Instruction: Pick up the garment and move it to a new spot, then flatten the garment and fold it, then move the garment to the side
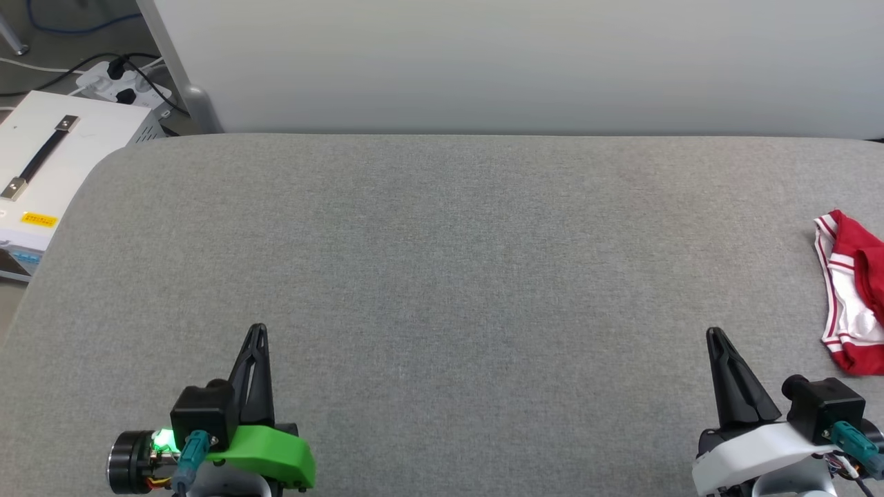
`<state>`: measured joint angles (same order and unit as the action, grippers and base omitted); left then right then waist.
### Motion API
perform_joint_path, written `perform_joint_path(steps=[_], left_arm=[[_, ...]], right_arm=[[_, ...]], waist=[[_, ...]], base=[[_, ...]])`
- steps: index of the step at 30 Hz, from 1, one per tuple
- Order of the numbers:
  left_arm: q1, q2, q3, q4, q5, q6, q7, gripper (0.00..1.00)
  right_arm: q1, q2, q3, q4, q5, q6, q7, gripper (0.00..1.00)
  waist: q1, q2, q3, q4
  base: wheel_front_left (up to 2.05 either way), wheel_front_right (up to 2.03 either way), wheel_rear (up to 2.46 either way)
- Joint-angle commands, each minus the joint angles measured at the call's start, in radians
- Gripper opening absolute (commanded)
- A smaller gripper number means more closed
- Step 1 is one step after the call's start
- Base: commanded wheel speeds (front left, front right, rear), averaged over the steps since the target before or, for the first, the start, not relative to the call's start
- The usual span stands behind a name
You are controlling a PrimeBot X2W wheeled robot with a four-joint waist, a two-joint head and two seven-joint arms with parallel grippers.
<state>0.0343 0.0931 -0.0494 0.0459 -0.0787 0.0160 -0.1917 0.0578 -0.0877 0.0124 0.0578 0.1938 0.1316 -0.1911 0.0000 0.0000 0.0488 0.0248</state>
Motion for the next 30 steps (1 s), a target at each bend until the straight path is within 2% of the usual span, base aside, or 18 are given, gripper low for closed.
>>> perform_joint_path(steps=[1,30], left_arm=[[-0.009,-0.006,0.006,-0.006,0.012,-0.004,0.007,0.00],[-0.017,-0.018,0.019,-0.018,0.033,-0.008,0.065,0.00]], right_arm=[[-0.015,0.003,-0.003,-0.008,-0.016,0.000,0.006,0.00],[-0.028,0.014,-0.006,-0.024,-0.072,0.000,0.064,0.00]], waist=[[0.0000,0.0000,-0.001,0.000],[0.0000,0.0000,-0.016,-0.008]], base=[[0.00,0.00,0.00],[0.00,0.00,0.00]])
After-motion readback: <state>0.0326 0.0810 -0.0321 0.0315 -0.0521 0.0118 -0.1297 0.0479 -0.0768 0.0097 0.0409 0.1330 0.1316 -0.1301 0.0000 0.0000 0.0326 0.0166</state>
